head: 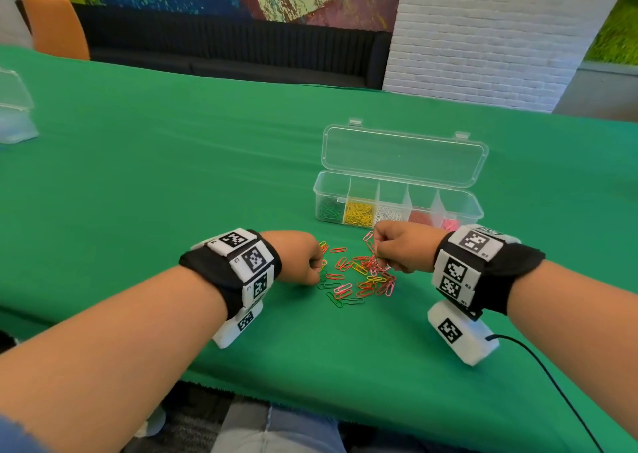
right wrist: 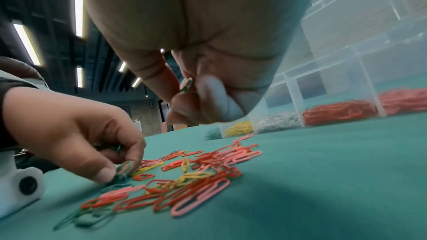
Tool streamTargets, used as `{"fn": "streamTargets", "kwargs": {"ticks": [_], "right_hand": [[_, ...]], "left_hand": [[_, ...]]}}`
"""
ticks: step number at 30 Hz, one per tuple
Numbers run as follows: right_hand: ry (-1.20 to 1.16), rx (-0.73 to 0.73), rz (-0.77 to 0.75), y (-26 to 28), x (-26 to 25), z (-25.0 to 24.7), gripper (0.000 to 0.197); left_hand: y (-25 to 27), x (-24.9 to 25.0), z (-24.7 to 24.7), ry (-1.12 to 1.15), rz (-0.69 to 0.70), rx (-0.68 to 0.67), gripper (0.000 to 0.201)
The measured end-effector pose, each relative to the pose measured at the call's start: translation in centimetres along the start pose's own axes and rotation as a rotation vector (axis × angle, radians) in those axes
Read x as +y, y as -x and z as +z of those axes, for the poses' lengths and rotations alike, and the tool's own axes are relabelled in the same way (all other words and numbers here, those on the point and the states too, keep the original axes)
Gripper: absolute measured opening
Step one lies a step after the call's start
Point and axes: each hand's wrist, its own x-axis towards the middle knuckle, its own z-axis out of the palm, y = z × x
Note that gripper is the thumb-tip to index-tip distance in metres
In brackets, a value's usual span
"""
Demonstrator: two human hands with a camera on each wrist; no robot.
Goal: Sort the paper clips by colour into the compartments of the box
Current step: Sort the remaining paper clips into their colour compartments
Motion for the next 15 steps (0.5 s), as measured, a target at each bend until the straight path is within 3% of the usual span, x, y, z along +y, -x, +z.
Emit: {"fn": "streamTargets", "kwargs": {"ticks": [5,9,15], "right_hand": [[-0.049,-0.063,0.0,0.3,-0.3,1.1,0.03],[0.011,-0.115,0.002,1.0,-0.7,1.4,0.033],[0.424,-0.154,-0.181,1.7,-1.5,2.1,0.003]], "left_hand": [[0.2,-0.4,-0.7,0.147,-0.08,-0.012,0.019],[-0.1,-1.1,-1.0,0.757,-0.265,-0.09,0.029],[-0.2,-2.1,-1.5,1.294,-0.109,-0.179,0.023]]}}
